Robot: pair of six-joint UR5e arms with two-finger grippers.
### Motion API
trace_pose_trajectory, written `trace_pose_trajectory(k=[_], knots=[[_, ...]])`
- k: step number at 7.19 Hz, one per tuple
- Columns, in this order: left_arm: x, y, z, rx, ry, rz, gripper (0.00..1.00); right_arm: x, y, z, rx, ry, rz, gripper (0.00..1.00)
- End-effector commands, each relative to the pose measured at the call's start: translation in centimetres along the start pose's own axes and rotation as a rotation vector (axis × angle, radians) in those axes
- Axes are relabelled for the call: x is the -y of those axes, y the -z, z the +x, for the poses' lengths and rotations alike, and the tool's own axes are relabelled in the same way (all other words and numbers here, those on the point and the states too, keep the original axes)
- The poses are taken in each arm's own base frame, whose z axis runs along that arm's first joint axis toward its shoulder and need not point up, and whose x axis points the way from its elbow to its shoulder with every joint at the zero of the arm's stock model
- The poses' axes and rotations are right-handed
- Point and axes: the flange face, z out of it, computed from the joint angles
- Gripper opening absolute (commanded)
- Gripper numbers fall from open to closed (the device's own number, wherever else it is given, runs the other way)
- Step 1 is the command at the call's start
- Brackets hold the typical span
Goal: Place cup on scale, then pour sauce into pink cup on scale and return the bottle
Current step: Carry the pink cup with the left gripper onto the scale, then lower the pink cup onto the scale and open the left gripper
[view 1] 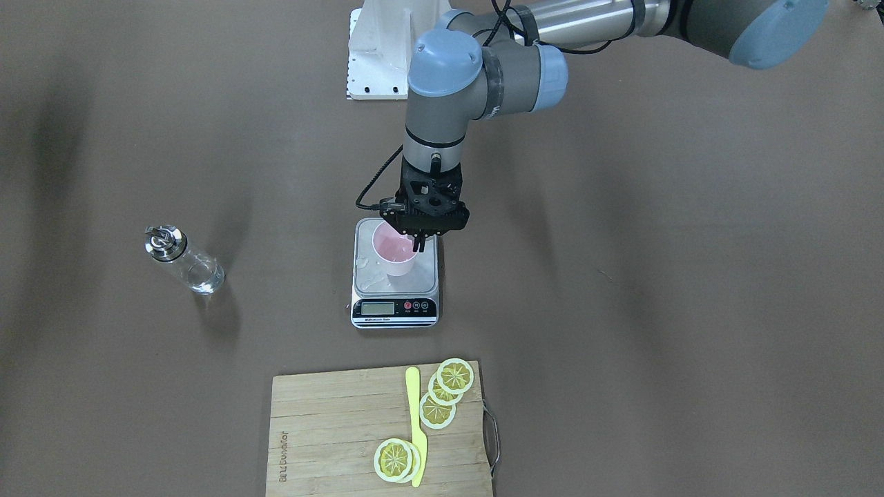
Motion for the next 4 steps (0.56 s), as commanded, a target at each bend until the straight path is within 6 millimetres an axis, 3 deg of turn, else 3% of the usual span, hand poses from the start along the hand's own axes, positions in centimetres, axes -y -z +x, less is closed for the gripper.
trace_pose_trajectory(k=[1, 4], knots=[[-0.39, -0.17, 0.4, 0.004, -0.005, 0.006, 0.0, 0.01, 0.01, -0.01, 0.0, 0.001, 0.001, 1.0], [-0.42, -0.45, 0.03, 0.011, -0.008, 0.009, 0.0, 0.0, 0.0, 0.0, 0.0, 0.0, 0.0, 1.0]])
